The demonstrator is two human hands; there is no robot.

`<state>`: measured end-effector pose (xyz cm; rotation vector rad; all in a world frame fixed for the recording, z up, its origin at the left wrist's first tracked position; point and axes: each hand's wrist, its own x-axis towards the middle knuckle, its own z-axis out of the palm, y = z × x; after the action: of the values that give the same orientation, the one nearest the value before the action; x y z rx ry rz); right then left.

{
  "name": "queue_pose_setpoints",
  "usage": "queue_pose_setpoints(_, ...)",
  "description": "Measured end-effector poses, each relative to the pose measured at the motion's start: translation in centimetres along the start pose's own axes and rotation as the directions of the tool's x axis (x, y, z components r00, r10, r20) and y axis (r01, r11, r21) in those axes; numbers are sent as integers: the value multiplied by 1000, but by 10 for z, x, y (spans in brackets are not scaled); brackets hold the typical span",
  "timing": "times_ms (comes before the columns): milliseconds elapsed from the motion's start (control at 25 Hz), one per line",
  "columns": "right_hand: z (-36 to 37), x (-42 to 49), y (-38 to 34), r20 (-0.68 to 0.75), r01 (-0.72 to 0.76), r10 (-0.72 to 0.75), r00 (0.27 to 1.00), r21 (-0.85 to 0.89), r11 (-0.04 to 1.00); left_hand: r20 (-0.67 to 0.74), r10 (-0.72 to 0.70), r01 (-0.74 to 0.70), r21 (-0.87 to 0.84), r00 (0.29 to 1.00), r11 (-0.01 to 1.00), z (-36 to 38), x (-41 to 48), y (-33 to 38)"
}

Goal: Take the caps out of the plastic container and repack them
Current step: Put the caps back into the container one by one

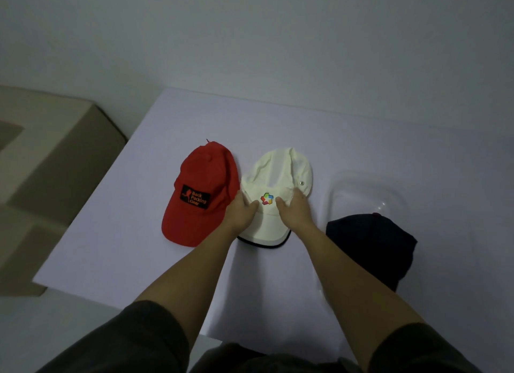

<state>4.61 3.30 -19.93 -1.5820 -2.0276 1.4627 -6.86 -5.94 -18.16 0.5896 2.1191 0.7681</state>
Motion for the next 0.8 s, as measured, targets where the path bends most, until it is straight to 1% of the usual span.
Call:
queue_pose_setpoints(80,-1,2,4,-22,-68,71,997,90,994,13,-21,22,-84,1000,996,-2,5,-1)
queue_pose_setpoints(160,-2,5,6,-26,-115,119,992,126,985,30,-46,49,-127,998,991,4,27,-20)
queue_pose_setpoints(240,-3,6,5,-15,-122,125,992,120,985,54,-64,70,-127,997,989,9,43,-35)
queue_pose_setpoints(400,-8,4,6,7,-73,72,997,131,989,54,-29,33,-79,998,996,-2,14,-11)
queue_pose_setpoints(480,-10,1,7,15,-56,54,998,156,986,11,9,-8,-87,1000,996,-3,16,-13)
queue_pose_setpoints(600,-12,-8,7,6,-21,21,1000,177,984,-64,106,-115,-157,992,981,-6,13,-14)
queue_pose_setpoints(720,-18,-19,3,11,38,-41,999,176,984,-90,145,-159,-187,985,969,-12,4,-15)
queue_pose_setpoints(800,-23,-26,2,0,115,-116,993,116,987,-72,240,-250,-208,968,946,-19,-3,-18)
